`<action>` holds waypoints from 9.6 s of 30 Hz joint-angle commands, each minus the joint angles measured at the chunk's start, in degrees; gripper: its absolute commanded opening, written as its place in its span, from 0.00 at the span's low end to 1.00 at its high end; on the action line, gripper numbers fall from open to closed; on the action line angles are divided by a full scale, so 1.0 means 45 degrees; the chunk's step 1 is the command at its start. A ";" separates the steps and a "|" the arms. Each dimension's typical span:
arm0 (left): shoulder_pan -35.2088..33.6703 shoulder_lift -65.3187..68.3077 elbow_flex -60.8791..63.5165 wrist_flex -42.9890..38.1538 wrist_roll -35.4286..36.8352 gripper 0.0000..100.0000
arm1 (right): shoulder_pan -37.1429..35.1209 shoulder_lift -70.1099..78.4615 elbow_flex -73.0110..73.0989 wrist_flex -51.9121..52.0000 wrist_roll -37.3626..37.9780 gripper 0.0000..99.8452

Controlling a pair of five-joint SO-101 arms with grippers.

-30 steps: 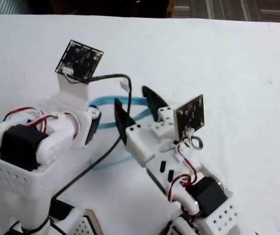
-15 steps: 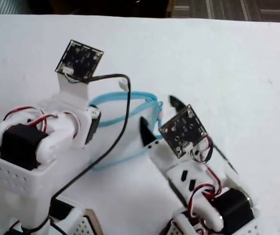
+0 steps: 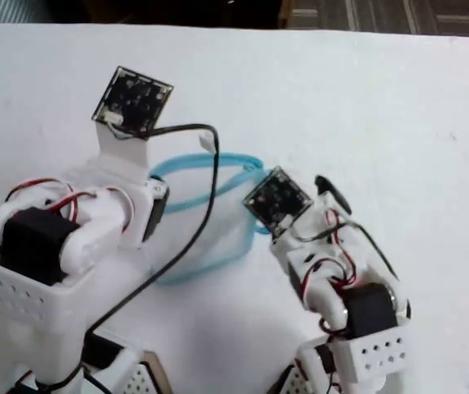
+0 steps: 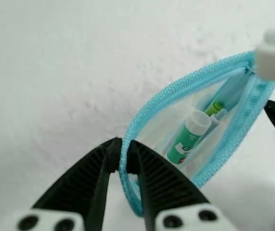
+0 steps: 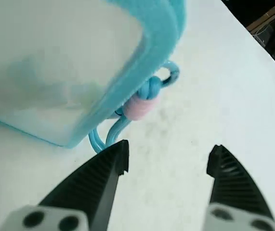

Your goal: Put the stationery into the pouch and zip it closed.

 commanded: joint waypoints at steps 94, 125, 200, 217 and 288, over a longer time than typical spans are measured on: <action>0.0449 0.0508 0.0772 -0.3731 -0.3946 0.02 | -0.5167 -0.7082 0.1133 -0.0596 -0.8283 0.06; -0.0860 0.0391 0.0947 -0.3595 -0.5275 0.02 | -0.3214 -0.7082 0.2969 -0.0850 -0.6212 0.20; 0.1289 0.0488 -0.1631 -0.5158 -0.3477 0.02 | 0.3429 -0.7199 0.0000 0.0674 -0.5333 0.05; 0.1270 -0.0586 -0.2198 -0.2774 -0.3497 0.02 | 0.5226 -0.7062 0.0313 0.3096 -0.3770 0.16; 0.4786 1.1956 -0.2432 -0.3829 0.0547 0.24 | 1.4134 0.5773 -0.5587 0.7707 0.0000 0.16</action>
